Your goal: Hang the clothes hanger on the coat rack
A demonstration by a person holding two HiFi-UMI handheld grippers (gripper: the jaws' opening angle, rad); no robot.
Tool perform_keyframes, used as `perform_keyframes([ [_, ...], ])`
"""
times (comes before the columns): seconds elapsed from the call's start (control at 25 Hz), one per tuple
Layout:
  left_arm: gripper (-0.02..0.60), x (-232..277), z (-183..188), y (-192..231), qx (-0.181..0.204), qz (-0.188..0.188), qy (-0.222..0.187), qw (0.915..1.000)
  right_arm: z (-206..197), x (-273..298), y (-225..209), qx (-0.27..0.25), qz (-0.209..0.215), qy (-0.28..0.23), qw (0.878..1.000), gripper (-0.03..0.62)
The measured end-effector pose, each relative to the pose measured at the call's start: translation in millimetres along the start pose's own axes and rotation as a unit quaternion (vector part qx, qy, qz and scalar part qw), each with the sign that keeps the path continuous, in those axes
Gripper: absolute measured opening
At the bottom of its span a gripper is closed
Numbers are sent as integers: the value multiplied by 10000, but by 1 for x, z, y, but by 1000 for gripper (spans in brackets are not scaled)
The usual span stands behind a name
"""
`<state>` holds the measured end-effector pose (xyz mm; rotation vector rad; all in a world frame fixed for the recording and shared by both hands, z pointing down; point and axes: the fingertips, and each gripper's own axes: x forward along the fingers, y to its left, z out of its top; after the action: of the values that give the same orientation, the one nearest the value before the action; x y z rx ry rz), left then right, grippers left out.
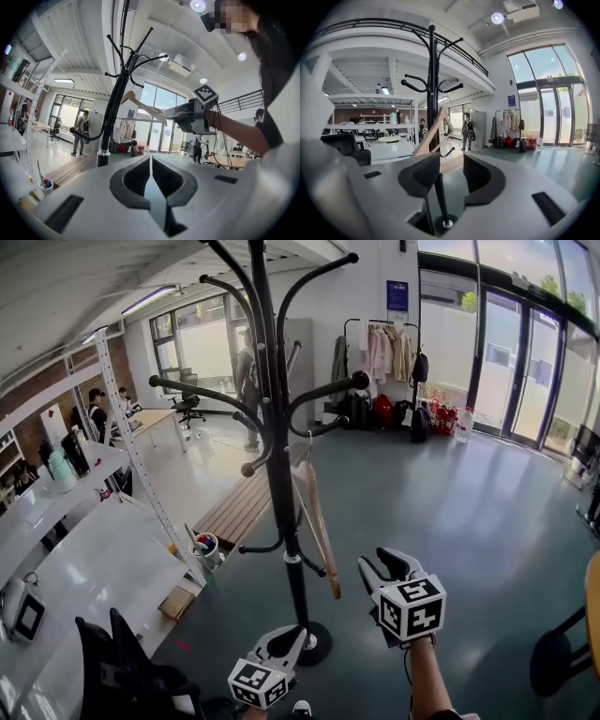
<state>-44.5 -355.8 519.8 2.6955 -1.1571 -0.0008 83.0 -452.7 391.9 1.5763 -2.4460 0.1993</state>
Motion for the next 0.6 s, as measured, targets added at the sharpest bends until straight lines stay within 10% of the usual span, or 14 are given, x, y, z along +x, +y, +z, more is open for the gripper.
perform_keyframes([
  [0.6, 0, -23, -59, -125, -212, 273, 277, 9990, -176, -122, 26, 660, 993, 1144, 9863, 60],
])
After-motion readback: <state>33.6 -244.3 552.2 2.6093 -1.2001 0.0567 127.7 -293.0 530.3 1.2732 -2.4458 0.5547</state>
